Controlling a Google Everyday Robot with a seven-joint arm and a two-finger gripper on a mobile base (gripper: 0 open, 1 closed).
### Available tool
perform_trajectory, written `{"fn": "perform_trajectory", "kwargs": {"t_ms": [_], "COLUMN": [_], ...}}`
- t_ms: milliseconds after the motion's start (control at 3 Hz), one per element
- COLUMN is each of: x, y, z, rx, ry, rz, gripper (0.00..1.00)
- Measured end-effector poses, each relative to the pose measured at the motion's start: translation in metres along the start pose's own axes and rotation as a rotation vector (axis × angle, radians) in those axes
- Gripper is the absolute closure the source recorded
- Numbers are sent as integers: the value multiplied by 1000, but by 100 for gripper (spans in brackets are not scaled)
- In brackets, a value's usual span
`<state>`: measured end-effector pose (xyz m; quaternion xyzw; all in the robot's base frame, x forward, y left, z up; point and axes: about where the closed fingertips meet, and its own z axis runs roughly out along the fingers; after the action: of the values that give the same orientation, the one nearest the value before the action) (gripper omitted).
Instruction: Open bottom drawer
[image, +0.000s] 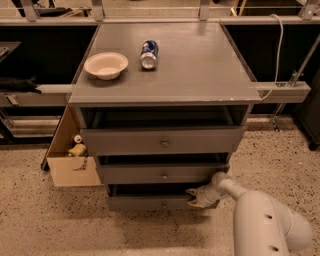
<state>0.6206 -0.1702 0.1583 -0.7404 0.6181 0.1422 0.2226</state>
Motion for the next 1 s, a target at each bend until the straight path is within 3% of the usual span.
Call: {"fn": "perform_trajectory", "kwargs": {"t_ms": [333,1000], "x": [-7,-16], "y": [0,3], "z": [-8,-13], "rx": [-1,-13], "ry": [-15,-35], "rz": [6,8], "gripper": [98,50]}}
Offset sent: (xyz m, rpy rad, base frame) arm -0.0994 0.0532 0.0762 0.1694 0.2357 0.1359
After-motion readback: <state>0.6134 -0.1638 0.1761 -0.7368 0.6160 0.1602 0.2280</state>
